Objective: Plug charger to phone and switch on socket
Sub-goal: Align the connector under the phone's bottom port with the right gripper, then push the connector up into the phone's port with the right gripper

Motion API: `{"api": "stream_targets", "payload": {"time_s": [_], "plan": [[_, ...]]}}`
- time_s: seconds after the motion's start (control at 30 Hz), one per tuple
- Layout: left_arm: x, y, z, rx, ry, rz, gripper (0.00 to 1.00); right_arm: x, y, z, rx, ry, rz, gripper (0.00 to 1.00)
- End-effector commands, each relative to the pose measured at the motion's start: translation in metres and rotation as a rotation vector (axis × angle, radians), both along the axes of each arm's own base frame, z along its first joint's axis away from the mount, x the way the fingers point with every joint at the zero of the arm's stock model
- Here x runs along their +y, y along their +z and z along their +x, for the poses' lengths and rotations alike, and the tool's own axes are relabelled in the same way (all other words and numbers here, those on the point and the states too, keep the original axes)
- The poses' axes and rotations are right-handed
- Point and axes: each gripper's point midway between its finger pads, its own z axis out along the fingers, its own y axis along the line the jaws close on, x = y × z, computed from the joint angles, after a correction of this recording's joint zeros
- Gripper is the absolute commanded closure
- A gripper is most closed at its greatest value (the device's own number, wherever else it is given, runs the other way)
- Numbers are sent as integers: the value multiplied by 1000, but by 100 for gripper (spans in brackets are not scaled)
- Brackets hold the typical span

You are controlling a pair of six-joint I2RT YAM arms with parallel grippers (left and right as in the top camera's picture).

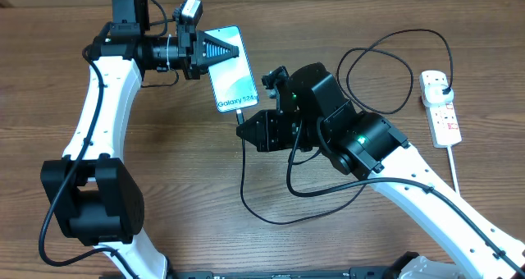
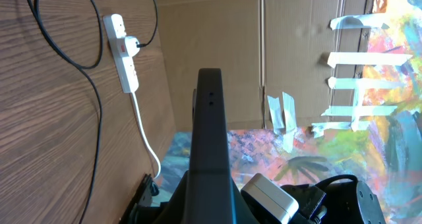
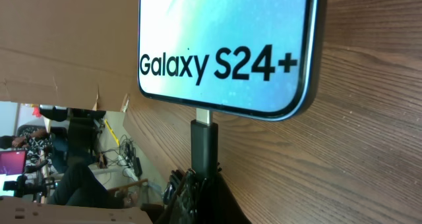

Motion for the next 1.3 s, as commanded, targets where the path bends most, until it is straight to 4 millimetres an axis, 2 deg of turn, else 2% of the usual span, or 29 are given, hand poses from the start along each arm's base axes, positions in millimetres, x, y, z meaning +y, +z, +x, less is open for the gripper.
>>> {"api": "stream_targets", "payload": {"time_s": [0.0,0.67,0.93,1.27], "plan": [[2,14,-4,-27,-16,-32,96,0,3,1,-20,-2,1,96],[2,14,-4,-36,-16,-31,96,-5,8,-1,-30,-7,-1,96],[2,14,-4,-49,-17,-31,96,-8,19,-6,-70,5,12,96],[2,14,-4,-43,-18,-32,96,-10,18,-3,-76,-10,2,96]]}}
